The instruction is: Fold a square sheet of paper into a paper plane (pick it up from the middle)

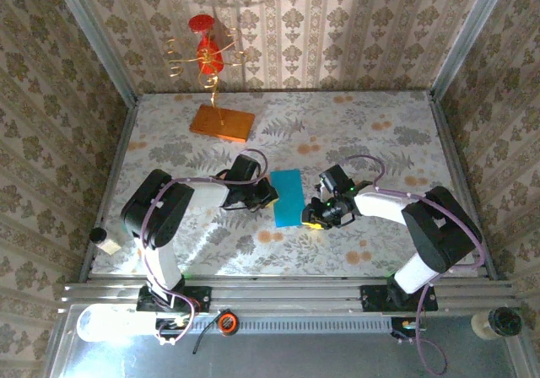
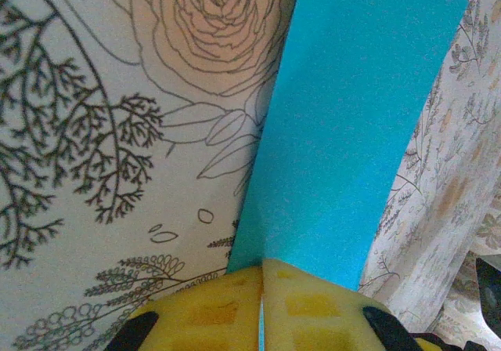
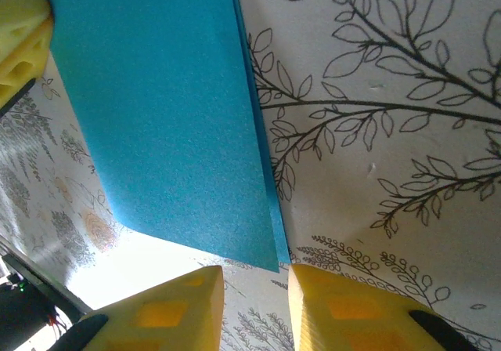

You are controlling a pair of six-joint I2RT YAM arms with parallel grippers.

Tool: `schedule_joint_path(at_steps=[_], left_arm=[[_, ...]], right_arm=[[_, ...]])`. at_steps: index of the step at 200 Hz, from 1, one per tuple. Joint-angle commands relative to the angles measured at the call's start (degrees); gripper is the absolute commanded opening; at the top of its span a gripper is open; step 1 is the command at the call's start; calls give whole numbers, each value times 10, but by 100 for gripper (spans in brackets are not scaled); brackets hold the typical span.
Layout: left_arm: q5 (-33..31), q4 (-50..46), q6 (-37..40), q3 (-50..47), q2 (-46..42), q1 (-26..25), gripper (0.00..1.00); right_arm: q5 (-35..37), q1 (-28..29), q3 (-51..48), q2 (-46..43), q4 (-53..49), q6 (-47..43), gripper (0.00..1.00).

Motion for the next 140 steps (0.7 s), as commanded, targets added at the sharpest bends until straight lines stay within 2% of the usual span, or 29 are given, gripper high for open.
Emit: schedule_joint_path(at_steps=[1,104,140], left_arm=[[-48,-57,-9,-23,32,8,11],[-44,-54,-5,-21,34,8,10],[-38,-48,-4,-20,35,7,10]], right_arm=[[-1,4,3,10,1,7,31],[-20,-2,-16,-1,81,42,26],[-24,-5,-10,9,76,45,25]])
